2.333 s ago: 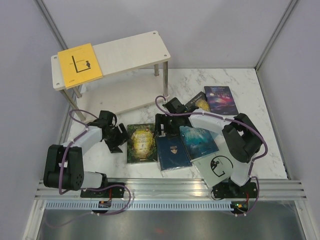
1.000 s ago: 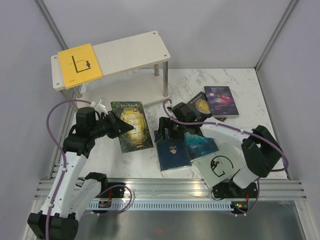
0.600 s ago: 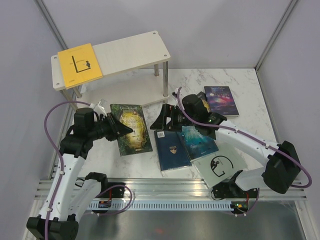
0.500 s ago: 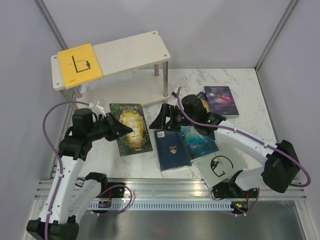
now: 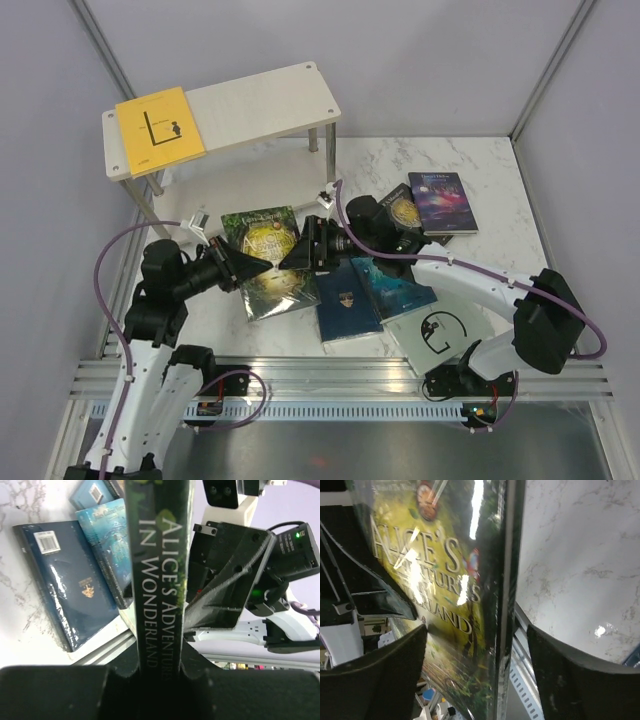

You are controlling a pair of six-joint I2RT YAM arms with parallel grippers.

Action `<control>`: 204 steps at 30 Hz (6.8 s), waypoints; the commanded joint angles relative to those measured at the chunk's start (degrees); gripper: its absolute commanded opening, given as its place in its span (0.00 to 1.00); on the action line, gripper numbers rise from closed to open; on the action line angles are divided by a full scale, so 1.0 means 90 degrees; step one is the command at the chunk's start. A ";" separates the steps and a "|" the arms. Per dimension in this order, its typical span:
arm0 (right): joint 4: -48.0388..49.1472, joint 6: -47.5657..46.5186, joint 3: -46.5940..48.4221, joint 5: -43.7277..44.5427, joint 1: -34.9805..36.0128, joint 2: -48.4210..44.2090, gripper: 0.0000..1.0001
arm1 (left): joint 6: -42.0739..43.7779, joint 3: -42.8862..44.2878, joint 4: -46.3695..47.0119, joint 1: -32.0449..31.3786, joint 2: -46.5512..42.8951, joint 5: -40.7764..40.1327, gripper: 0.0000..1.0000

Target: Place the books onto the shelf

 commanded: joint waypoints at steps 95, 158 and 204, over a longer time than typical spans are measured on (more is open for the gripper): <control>0.0038 0.0638 -0.0037 -0.0992 -0.1940 -0.1529 0.77 | 0.1556 0.9138 -0.3146 0.4575 0.6096 0.1718 0.02; -0.4297 -0.1812 0.0061 0.2366 -0.2077 -0.0827 0.78 | 0.0786 0.1426 -0.2163 -0.1371 0.1625 -0.1397 0.74; -0.3965 -0.2116 -0.1728 0.2260 -0.2253 0.0289 0.73 | -0.0515 -0.0463 0.3928 -0.3765 0.6372 -0.2148 0.02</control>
